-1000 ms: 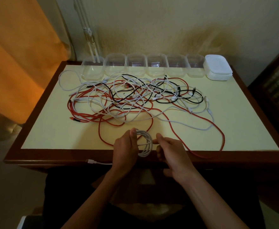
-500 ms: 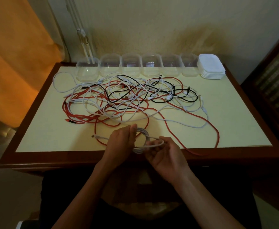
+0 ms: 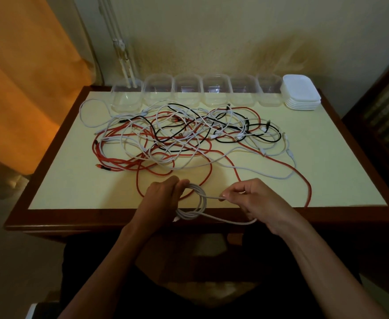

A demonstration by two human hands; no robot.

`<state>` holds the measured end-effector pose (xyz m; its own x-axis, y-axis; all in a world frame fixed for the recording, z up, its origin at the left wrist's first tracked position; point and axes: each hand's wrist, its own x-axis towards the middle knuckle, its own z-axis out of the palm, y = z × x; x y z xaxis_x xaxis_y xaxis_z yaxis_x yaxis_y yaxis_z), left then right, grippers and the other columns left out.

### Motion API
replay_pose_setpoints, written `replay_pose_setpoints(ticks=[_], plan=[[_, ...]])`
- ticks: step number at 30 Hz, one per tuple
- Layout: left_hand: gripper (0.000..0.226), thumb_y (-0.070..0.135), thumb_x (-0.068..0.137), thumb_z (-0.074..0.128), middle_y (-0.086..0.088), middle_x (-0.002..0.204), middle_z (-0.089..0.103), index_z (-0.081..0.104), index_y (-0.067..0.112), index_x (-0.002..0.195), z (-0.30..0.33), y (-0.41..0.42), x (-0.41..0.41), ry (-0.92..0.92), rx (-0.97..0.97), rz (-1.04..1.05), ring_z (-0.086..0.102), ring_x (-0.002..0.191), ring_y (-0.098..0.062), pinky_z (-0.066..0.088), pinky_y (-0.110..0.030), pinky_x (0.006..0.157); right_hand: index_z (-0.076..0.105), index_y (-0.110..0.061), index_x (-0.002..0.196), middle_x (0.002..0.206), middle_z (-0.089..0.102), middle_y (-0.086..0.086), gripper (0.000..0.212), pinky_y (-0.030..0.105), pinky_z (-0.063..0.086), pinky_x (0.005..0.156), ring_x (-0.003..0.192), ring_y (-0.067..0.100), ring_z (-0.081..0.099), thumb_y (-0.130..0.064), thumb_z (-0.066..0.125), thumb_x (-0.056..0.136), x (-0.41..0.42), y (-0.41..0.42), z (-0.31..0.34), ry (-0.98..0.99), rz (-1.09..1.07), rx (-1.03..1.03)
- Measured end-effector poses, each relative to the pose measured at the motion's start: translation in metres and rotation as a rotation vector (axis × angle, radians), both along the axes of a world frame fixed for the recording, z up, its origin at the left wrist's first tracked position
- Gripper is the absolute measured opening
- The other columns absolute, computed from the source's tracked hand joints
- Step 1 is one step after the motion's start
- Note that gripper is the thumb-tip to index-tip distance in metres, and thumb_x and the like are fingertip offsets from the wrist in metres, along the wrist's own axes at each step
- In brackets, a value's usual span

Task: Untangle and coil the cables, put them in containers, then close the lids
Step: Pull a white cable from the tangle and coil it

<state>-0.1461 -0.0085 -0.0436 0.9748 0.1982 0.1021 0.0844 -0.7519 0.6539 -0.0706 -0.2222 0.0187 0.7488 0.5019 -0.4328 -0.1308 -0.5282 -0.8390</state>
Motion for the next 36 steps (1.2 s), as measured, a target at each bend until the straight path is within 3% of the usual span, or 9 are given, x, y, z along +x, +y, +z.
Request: replay_pose_setpoints(ticks=[4,10,13,17,20,24,31,34,36], plan=[[0.023,0.024,0.101,0.046,0.006,0.08,0.059,0.063,0.01,0.104,0.0,0.007,0.003,-0.101,0.073,-0.02,0.057,0.062,-0.011,0.047,-0.028,0.056,0.073,-0.006,0.097,0.046,0.037,-0.007,0.012,0.023,0.03,0.042,0.042,0.007,0.029,-0.011,0.063,0.095,0.006,0.001,-0.005,0.218,-0.107,0.174],[0.027,0.027,0.099,0.045,0.01,0.061,0.048,0.061,0.006,0.091,-0.003,0.009,0.008,-0.154,0.183,-0.054,0.039,0.046,-0.004,0.027,-0.019,0.045,0.074,-0.005,0.096,0.051,0.039,-0.003,0.013,0.018,0.018,0.035,0.038,0.007,0.024,-0.009,0.061,0.094,0.014,0.003,-0.018,0.309,-0.152,0.134],[0.022,0.022,0.1,0.05,0.017,0.059,0.037,0.06,0.006,0.088,-0.008,0.011,0.009,-0.155,0.163,-0.03,0.033,0.044,-0.001,0.024,-0.021,0.045,0.076,-0.014,0.092,0.058,0.047,-0.004,0.014,0.022,0.025,0.043,0.046,0.007,0.035,-0.014,0.063,0.095,0.012,0.007,-0.022,0.146,-0.086,0.013],[0.024,0.028,0.102,0.045,0.013,0.061,0.043,0.058,0.01,0.095,-0.017,0.009,0.012,-0.048,0.237,-0.092,0.038,0.045,-0.001,0.028,-0.016,0.044,0.076,-0.023,0.092,0.098,0.066,-0.008,0.01,0.026,0.04,0.076,0.096,0.008,0.056,-0.026,0.066,0.093,0.012,0.014,-0.029,-0.121,0.098,-0.317],[0.013,0.024,0.102,0.045,0.013,0.064,0.045,0.054,0.017,0.096,-0.019,0.006,0.011,0.03,0.158,-0.079,0.046,0.051,-0.003,0.032,-0.014,0.049,0.074,-0.028,0.094,0.094,0.065,-0.008,0.009,0.028,0.049,0.076,0.087,0.009,0.061,-0.031,0.065,0.093,0.008,0.018,-0.034,-0.355,0.139,-0.472],[0.029,0.028,0.103,0.039,0.005,0.065,0.05,0.052,0.019,0.079,-0.017,0.004,0.01,-0.014,-0.118,0.134,0.046,0.056,-0.006,0.036,-0.014,0.052,0.074,-0.018,0.103,0.1,0.065,-0.005,0.014,0.026,0.049,0.081,0.089,0.008,0.058,-0.023,0.065,0.094,-0.005,0.025,-0.048,-0.532,0.178,-0.313],[0.041,0.034,0.105,0.031,-0.009,0.064,0.05,0.053,0.007,0.082,-0.01,-0.017,-0.001,0.047,-0.654,0.212,0.05,0.05,-0.017,0.043,-0.028,0.046,0.075,-0.007,0.102,0.094,0.067,0.0,0.014,0.005,0.044,0.072,0.085,0.003,0.058,-0.008,0.069,0.089,-0.029,0.036,-0.068,-0.606,-0.051,-0.017],[0.043,0.034,0.105,0.031,-0.008,0.065,0.049,0.054,0.006,0.08,-0.016,-0.027,0.001,0.005,-0.587,0.254,0.049,0.057,-0.021,0.041,-0.034,0.054,0.075,-0.012,0.108,0.101,0.074,-0.003,0.019,0.01,0.051,0.084,0.092,0.001,0.065,-0.007,0.064,0.093,-0.036,0.038,-0.067,-0.36,-0.134,0.112],[0.042,0.035,0.104,0.03,-0.005,0.065,0.051,0.054,0.012,0.079,-0.019,-0.031,0.002,-0.02,-0.482,0.277,0.049,0.059,-0.018,0.041,-0.035,0.056,0.075,-0.015,0.11,0.102,0.076,-0.004,0.022,0.028,0.056,0.092,0.1,0.008,0.069,-0.008,0.061,0.095,-0.039,0.038,-0.062,-0.114,-0.21,0.234]])
